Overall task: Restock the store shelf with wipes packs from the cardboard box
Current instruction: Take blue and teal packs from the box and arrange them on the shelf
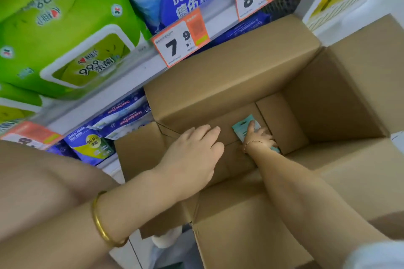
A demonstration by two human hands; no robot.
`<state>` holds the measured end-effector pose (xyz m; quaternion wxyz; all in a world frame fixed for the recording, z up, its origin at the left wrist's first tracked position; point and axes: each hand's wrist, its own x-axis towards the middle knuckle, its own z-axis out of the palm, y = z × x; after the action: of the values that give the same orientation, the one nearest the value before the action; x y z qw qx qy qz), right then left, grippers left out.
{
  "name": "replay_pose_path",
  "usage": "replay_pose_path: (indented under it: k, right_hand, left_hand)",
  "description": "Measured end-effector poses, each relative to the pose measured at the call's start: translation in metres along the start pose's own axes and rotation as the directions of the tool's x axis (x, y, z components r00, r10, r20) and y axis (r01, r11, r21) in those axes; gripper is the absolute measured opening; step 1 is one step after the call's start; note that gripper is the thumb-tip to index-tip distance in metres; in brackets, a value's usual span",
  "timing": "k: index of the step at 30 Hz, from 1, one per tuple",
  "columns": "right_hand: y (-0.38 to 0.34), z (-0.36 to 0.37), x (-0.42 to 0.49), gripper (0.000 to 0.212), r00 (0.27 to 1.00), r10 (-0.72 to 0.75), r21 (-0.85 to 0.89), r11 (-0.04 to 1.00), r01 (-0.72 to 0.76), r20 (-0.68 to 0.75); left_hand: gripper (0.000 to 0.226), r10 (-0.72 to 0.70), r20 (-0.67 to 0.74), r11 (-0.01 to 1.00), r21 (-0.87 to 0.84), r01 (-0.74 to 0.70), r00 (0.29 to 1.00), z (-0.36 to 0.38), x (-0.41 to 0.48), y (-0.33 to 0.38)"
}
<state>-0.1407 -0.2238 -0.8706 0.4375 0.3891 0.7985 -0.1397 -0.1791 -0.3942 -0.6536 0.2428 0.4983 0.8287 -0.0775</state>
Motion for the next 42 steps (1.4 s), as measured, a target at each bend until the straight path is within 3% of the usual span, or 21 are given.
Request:
replay_pose_path:
  k: [3, 10, 13, 15, 17, 18, 20, 23, 25, 26, 28, 30, 32, 34, 36, 39, 42]
  right_hand:
    - [-0.002, 0.004, 0.018, 0.101, 1.0, 0.008, -0.034, 0.999, -0.007, 0.017]
    - [0.001, 0.007, 0.034, 0.095, 0.991, -0.086, -0.139, 0.988, 0.072, -0.101]
    - [0.001, -0.021, 0.025, 0.085, 0.987, -0.146, -0.003, 0.989, 0.146, -0.065]
    - [0.001, -0.047, 0.01, 0.076, 0.971, -0.222, 0.195, 0.96, 0.2, 0.093]
    - [0.007, -0.073, -0.015, 0.065, 0.872, -0.372, 0.388, 0.891, 0.238, 0.319]
    - [0.013, -0.084, -0.03, 0.07, 0.805, -0.45, 0.469, 0.847, 0.25, 0.386]
    - [0.028, -0.099, -0.061, 0.079, 0.691, -0.594, 0.652, 0.722, 0.231, 0.412]
    - [0.044, -0.116, -0.1, 0.062, 0.542, -0.783, 0.897, 0.427, 0.112, 0.306]
    - [0.043, -0.124, -0.124, 0.074, 0.489, -0.844, 0.958, 0.281, 0.057, 0.219]
    - [0.041, -0.128, -0.137, 0.079, 0.445, -0.875, 0.973, 0.229, 0.028, 0.193]
    - [0.033, -0.135, -0.164, 0.068, 0.303, -0.945, 0.991, 0.131, 0.002, 0.124]
    - [0.024, -0.142, -0.19, 0.06, 0.288, -0.956, 0.997, 0.071, 0.025, 0.06]
    - [0.012, -0.148, -0.212, 0.064, 0.388, -0.922, 0.999, 0.013, 0.045, -0.005]
    - [-0.002, -0.155, -0.235, 0.06, 0.457, -0.884, 0.994, -0.054, 0.097, -0.093]
    - [-0.021, -0.165, -0.261, 0.059, 0.459, -0.867, 0.976, -0.124, 0.178, -0.193]
    - [-0.047, -0.18, -0.309, 0.037, 0.405, -0.867, 0.933, -0.165, 0.32, -0.292]
    - [-0.069, -0.198, -0.36, 0.046, 0.334, -0.854, 0.843, -0.197, 0.501, -0.398]
  left_hand:
    - [0.04, 0.013, 0.005, 0.999, -0.039, -0.013, 1.0, 0.004, -0.002, -0.001]
    - [0.041, -0.045, 0.03, 0.995, -0.086, 0.048, 0.999, -0.001, 0.005, 0.002]
    - [0.043, -0.037, 0.016, 0.998, -0.046, 0.038, 0.999, -0.003, 0.011, 0.004]
    - [0.044, -0.032, 0.013, 0.998, -0.054, 0.033, 0.999, -0.008, 0.015, 0.007]
    - [0.046, -0.024, -0.018, 0.998, -0.058, 0.023, 1.0, -0.014, 0.017, 0.009]
    - [0.046, -0.036, -0.024, 0.997, -0.075, 0.034, 0.999, -0.018, 0.017, 0.009]
    - [0.046, -0.099, -0.035, 0.983, -0.156, 0.093, 0.994, -0.025, 0.014, 0.004]
    - [0.049, -0.243, -0.066, 0.9, -0.387, 0.2, 0.968, -0.034, 0.006, -0.006]
    - [0.056, -0.326, -0.096, 0.791, -0.572, 0.216, 0.94, -0.039, -0.003, -0.013]
    - [0.058, -0.362, -0.093, 0.713, -0.668, 0.212, 0.927, -0.043, -0.009, -0.017]
    - [0.052, -0.4, -0.043, 0.487, -0.856, 0.173, 0.915, -0.05, -0.023, -0.024]
    - [0.034, -0.4, -0.026, 0.246, -0.966, 0.081, 0.916, -0.058, -0.04, -0.028]
    - [0.024, -0.439, -0.096, 0.148, -0.988, -0.033, 0.894, -0.068, -0.059, -0.031]
    - [0.024, -0.506, -0.172, 0.113, -0.985, -0.132, 0.845, -0.081, -0.08, -0.035]
    - [0.026, -0.57, -0.212, 0.104, -0.977, -0.187, 0.794, -0.096, -0.104, -0.041]
    - [0.018, -0.619, -0.313, 0.149, -0.947, -0.283, 0.72, -0.12, -0.148, -0.055]
    - [0.023, -0.666, -0.46, 0.275, -0.883, -0.381, 0.587, -0.15, -0.196, -0.068]
